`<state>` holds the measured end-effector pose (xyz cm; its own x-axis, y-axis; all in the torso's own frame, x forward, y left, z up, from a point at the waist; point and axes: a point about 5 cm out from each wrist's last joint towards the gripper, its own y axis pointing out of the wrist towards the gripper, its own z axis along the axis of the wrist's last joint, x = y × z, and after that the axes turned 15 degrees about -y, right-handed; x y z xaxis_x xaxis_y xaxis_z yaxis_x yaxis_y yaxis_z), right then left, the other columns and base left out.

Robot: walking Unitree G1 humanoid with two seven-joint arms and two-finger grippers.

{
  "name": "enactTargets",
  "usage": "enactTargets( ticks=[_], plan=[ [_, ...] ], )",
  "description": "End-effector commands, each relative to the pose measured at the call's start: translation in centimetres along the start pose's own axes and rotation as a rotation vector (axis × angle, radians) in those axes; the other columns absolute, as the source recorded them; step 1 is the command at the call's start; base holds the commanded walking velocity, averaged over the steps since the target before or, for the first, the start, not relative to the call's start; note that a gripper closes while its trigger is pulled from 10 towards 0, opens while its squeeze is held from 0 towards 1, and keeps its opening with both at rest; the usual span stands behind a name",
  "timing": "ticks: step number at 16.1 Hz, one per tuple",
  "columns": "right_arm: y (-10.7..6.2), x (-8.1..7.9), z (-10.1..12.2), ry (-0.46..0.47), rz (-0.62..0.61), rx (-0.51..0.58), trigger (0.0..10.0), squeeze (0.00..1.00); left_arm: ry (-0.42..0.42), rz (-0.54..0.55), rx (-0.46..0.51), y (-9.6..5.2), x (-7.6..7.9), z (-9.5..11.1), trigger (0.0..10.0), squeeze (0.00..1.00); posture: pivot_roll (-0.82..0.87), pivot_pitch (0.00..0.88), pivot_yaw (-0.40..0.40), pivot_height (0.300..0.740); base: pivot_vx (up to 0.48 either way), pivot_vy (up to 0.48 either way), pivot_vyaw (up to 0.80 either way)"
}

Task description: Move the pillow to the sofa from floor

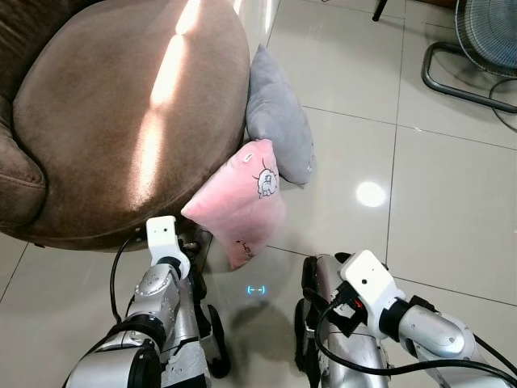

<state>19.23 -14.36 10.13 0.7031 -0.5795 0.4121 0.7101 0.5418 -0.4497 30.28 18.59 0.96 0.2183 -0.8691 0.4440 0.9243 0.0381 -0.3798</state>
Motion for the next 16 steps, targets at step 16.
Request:
enactTargets(
  ticks=[16],
  plan=[
    [-2.3, -2.7, 0.8, 0.05, 0.026, 0.022, 10.0, 0.0, -0.161, -0.049, -0.006, 0.4, 2.0, -0.7, 10.0, 0.0, -0.43, 0.378, -0.05, 0.577, 0.0, 0.0, 0.0]
  ],
)
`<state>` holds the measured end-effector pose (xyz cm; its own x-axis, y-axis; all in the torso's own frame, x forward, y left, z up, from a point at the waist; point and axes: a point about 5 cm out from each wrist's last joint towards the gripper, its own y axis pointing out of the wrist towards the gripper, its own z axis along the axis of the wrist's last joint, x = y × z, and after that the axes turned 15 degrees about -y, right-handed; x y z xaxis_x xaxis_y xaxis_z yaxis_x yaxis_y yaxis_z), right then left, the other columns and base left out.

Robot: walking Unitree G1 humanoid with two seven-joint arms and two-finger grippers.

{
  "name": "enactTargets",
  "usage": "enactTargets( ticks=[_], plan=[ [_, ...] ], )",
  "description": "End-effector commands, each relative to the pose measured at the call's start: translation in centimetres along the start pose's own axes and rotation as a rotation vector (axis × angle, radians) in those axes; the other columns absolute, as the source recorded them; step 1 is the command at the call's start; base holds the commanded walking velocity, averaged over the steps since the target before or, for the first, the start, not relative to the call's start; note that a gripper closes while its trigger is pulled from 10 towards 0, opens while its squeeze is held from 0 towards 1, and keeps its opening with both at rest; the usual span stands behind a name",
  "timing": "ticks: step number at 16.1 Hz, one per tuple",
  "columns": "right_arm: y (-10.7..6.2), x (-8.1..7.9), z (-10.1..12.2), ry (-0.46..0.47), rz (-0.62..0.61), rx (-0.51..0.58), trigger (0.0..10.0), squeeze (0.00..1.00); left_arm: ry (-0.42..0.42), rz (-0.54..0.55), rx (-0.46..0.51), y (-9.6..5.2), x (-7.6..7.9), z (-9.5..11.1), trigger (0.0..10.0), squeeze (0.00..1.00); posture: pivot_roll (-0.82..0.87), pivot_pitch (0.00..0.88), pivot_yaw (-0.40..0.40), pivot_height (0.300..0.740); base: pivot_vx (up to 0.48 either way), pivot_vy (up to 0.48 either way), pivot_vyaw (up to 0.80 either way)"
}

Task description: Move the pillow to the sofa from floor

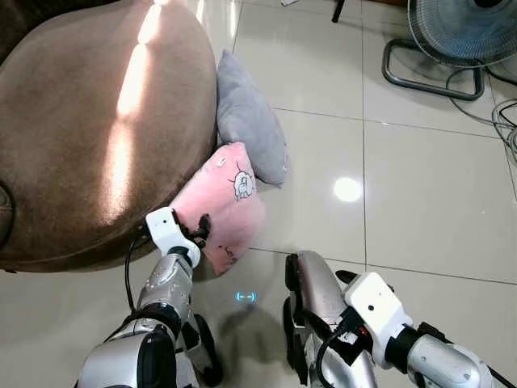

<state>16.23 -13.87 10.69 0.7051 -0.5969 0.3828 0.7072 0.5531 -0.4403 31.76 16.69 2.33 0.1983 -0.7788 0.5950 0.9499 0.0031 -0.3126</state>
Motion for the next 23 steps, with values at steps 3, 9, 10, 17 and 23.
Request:
enactTargets(
  ticks=[3, 9, 10, 17, 23],
  plan=[
    [-0.1, -0.5, 0.2, 0.017, 0.017, 0.007, 10.0, 0.0, 0.033, 0.059, -0.024, -0.5, -1.2, -0.6, 6.2, 0.0, -0.42, 0.381, -0.047, 0.577, 0.0, 0.0, 0.0],
    [0.2, 0.0, -0.4, 0.039, -0.024, 0.006, 10.0, 0.0, 0.189, -0.117, -0.023, -0.4, 0.7, -0.8, 8.5, 0.0, -0.32, 0.386, -0.021, 0.577, 0.0, 0.0, 0.0],
    [0.3, 0.4, -0.8, 0.069, -0.084, -0.001, 10.0, 0.0, 0.282, -0.256, -0.047, -0.8, 1.8, -1.5, 10.0, 0.0, -0.27, 0.374, -0.01, 0.577, 0.0, 0.0, 0.0],
    [2.7, 0.8, -1.9, 0.134, -0.215, -0.008, 10.0, 0.0, 0.446, -0.295, 0.036, -3.1, 0.5, -1.1, 10.0, 0.0, -0.17, 0.326, 0.033, 0.542, 0.0, 0.0, 0.0],
    [3.1, 1.3, -3.3, 0.12, -0.275, 0.001, 10.0, 0.0, 0.47, -0.333, 0.11, -4.9, 2.2, 0.4, 10.0, 0.0, -0.1, 0.261, 0.056, 0.482, 0.0, 0.0, 0.0]
  ],
)
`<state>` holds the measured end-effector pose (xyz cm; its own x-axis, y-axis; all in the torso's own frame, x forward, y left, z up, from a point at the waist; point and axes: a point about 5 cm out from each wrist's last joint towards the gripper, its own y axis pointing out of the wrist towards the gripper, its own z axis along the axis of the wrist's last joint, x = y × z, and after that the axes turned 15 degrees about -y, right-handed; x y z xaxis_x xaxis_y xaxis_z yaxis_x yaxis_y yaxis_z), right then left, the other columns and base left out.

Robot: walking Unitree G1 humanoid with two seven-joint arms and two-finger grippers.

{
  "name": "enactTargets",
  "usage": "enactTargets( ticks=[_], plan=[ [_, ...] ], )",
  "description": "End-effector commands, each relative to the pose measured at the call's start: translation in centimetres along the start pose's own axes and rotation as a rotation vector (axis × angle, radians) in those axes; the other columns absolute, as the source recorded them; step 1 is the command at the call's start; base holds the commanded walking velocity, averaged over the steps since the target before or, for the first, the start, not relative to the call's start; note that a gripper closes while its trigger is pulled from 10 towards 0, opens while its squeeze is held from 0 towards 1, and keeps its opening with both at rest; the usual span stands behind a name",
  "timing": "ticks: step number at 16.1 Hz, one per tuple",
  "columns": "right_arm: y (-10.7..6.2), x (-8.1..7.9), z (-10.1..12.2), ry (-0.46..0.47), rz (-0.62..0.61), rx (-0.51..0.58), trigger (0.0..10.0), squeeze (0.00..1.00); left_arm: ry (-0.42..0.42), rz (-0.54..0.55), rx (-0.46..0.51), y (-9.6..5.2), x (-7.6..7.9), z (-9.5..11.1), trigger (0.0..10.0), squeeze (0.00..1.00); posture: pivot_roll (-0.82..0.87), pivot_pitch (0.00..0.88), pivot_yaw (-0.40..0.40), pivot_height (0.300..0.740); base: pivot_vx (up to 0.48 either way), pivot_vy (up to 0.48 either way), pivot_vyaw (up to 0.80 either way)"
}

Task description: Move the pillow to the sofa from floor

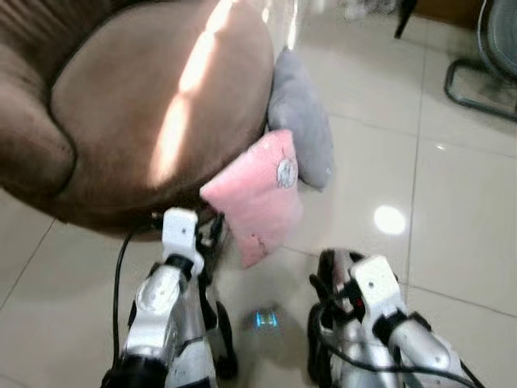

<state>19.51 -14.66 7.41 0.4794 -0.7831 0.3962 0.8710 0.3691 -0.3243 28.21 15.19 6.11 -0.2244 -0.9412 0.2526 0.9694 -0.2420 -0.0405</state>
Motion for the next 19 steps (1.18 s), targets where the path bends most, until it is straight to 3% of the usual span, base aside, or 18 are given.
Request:
enactTargets(
  ticks=[1, 6, 11, 15, 19],
  plan=[
    [0.0, -0.2, -0.8, -0.009, -0.015, -0.034, 10.0, 0.0, 0.017, 0.016, -0.038, -0.4, -0.2, -0.5, 10.0, 0.0, -0.1, 0.252, 0.061, 0.482, 0.0, 0.0, 0.0],
    [0.7, 0.2, -1.1, -0.009, -0.069, -0.03, 10.0, 0.0, 0.054, 0.022, -0.024, 0.7, 0.0, 0.6, 10.0, 0.0, -0.1, 0.222, 0.081, 0.482, 0.0, 0.0, 0.0],
    [1.4, 0.7, -1.2, -0.01, -0.085, -0.023, 10.0, 0.0, 0.052, 0.038, -0.052, 2.4, -0.2, 0.7, 10.0, 0.0, -0.11, 0.215, 0.085, 0.482, 0.298, 0.0, 0.0],
    [1.5, 1.2, -0.9, -0.043, -0.077, -0.003, 10.0, 0.0, -0.007, 0.041, -0.075, 2.8, -0.4, 0.1, 10.0, 0.0, -0.12, 0.218, 0.073, 0.482, 0.24, 0.0, -0.34],
    [1.3, 1.3, -1.3, -0.053, -0.022, 0.004, 10.0, 0.0, -0.023, 0.131, -0.223, 2.2, -2.0, -1.7, 10.0, 0.0, -0.13, 0.234, 0.057, 0.482, 0.0, 0.0, 0.0]
  ],
)
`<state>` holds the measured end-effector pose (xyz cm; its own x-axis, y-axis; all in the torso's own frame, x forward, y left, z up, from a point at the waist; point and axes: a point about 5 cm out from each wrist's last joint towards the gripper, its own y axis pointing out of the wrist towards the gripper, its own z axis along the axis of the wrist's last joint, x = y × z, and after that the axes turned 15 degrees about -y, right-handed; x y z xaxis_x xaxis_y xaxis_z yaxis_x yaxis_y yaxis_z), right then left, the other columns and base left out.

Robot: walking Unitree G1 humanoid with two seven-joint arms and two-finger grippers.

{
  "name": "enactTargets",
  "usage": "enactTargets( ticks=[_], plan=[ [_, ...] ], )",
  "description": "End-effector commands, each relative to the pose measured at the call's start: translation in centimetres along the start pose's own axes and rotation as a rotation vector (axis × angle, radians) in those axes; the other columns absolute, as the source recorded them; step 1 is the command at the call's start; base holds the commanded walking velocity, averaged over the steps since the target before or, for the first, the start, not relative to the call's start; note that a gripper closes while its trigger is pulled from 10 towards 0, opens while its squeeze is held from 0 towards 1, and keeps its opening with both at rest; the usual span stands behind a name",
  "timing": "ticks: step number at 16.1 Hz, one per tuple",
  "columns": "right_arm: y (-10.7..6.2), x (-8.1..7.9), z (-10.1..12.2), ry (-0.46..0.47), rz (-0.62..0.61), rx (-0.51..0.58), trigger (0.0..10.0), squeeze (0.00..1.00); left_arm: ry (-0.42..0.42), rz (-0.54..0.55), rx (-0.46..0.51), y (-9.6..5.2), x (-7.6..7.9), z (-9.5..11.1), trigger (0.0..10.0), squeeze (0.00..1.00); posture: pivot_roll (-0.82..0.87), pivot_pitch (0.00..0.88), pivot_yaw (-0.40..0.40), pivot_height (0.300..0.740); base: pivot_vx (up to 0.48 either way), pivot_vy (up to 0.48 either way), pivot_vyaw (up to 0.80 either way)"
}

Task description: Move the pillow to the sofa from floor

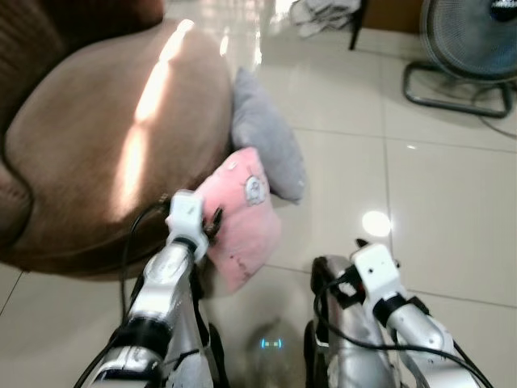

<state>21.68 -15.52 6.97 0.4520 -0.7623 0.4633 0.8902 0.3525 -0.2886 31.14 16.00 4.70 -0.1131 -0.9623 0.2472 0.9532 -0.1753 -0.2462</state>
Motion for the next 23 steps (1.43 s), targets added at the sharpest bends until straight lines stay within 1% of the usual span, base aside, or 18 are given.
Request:
enactTargets(
  ticks=[1, 2, 3, 4, 7, 8, 10, 11, 12, 13, 15, 16, 17, 19, 20, 21, 22, 23],
  plan=[
    [-0.5, -0.3, -0.7, 0.014, 0.026, -0.018, 10.0, 0.0, -0.003, 0.028, -0.053, -0.4, -0.5, -1.0, 10.0, 0.0, -0.13, 0.236, 0.056, 0.482, 0.0, 0.0, 0.0],
    [-0.5, -0.3, -0.7, 0.008, 0.039, -0.016, 10.0, 0.0, 0.0, 0.033, -0.067, -0.4, -0.6, -1.1, 10.0, 0.0, -0.13, 0.238, 0.055, 0.482, 0.0, 0.0, 0.0],
    [-0.3, -0.3, -0.3, -0.005, 0.097, -0.002, 10.0, 0.0, 0.02, 0.033, -0.149, -0.5, -1.2, -1.6, 10.0, 0.13, -0.12, 0.248, 0.054, 0.482, 0.0, 0.0, 0.0],
    [0.2, -0.1, 0.6, -0.013, 0.157, 0.022, 10.0, 0.0, -0.001, 0.063, -0.235, -0.6, -1.9, -2.3, 10.0, 1.0, -0.12, 0.254, 0.051, 0.482, 0.0, 0.0, 0.0],
    [1.1, 0.5, 3.3, -0.055, 0.225, 0.118, 10.0, 0.0, -0.104, 0.16, -0.296, -1.2, -3.0, -3.2, 10.0, 1.0, -0.12, 0.24, 0.035, 0.482, 0.0, 0.0, 0.0],
    [1.2, 0.6, 3.6, -0.057, 0.229, 0.126, 10.0, 0.0, -0.117, 0.169, -0.301, -1.2, -3.0, -3.4, 10.0, 1.0, -0.12, 0.24, 0.035, 0.482, 0.0, 0.0, 0.0],
    [2.2, 1.7, 4.7, -0.06, 0.245, 0.166, 10.0, 0.0, -0.236, 0.197, -0.366, -1.6, -2.6, -5.1, 10.0, 1.0, -0.12, 0.23, 0.001, 0.482, 0.0, 0.0, 0.0],
    [2.3, 1.9, 4.8, -0.059, 0.261, 0.166, 10.0, 0.0, -0.274, 0.185, -0.37, -1.4, -2.2, -5.4, 10.0, 1.0, -0.13, 0.227, -0.007, 0.482, 0.0, 0.0, 0.0],
    [2.3, 1.8, 4.7, -0.06, 0.288, 0.163, 10.0, 0.0, -0.278, 0.147, -0.388, -1.2, -1.6, -5.7, 10.0, 1.0, -0.13, 0.23, -0.009, 0.482, 0.0, 0.0, 0.0],
    [2.3, 1.8, 4.6, -0.062, 0.296, 0.162, 10.0, 0.0, -0.277, 0.138, -0.395, -1.1, -1.4, -5.8, 10.0, 1.0, -0.13, 0.231, -0.009, 0.482, 0.0, 0.0, 0.0],
    [2.0, 1.7, 4.1, -0.066, 0.312, 0.146, 10.0, 0.0, -0.341, 0.147, -0.409, -0.7, -0.9, -6.0, 10.0, 1.0, -0.15, 0.24, -0.004, 0.482, 0.0, 0.0, 0.0],
    [1.9, 1.7, 4.0, -0.063, 0.311, 0.142, 10.0, 0.0, -0.355, 0.15, -0.407, -0.6, -0.9, -6.0, 10.0, 1.0, -0.15, 0.241, -0.003, 0.482, 0.0, 0.0, 0.0],
    [1.8, 1.7, 3.9, -0.057, 0.31, 0.137, 10.0, 0.0, -0.365, 0.157, -0.399, -0.4, -0.8, -5.9, 10.0, 1.0, -0.16, 0.242, 0.0, 0.482, 0.0, 0.0, 0.0],
    [1.3, 1.6, 3.6, -0.041, 0.294, 0.124, 10.0, 0.0, -0.333, 0.205, -0.33, 0.3, -0.7, -4.9, 10.0, 1.0, -0.18, 0.25, 0.02, 0.482, 0.0, 0.0, 0.0],
    [1.0, 1.6, 3.4, -0.031, 0.282, 0.118, 10.0, 0.0, -0.326, 0.223, -0.253, 0.8, -0.7, -4.0, 10.0, 0.43, -0.19, 0.256, 0.027, 0.482, 0.0, 0.0, 0.0],
    [0.9, 1.5, 3.4, -0.031, 0.277, 0.116, 10.0, 0.0, -0.35, 0.22, -0.214, 1.1, -0.6, -3.4, 10.0, 0.0, -0.2, 0.268, 0.04, 0.482, 0.0, 0.0, 0.0],
    [0.7, 1.5, 3.3, -0.025, 0.269, 0.112, 10.0, 0.0, -0.4, 0.215, -0.146, 1.5, -0.5, -2.5, 10.0, 0.0, -0.2, 0.273, 0.046, 0.482, 0.0, 0.0, 0.0],
    [0.5, 1.4, 3.2, -0.023, 0.266, 0.108, 10.0, 0.0, -0.441, 0.206, -0.114, 1.8, -0.4, -1.9, 10.0, 0.0, -0.2, 0.276, 0.052, 0.482, 0.0, 0.0, 0.0]
  ],
)
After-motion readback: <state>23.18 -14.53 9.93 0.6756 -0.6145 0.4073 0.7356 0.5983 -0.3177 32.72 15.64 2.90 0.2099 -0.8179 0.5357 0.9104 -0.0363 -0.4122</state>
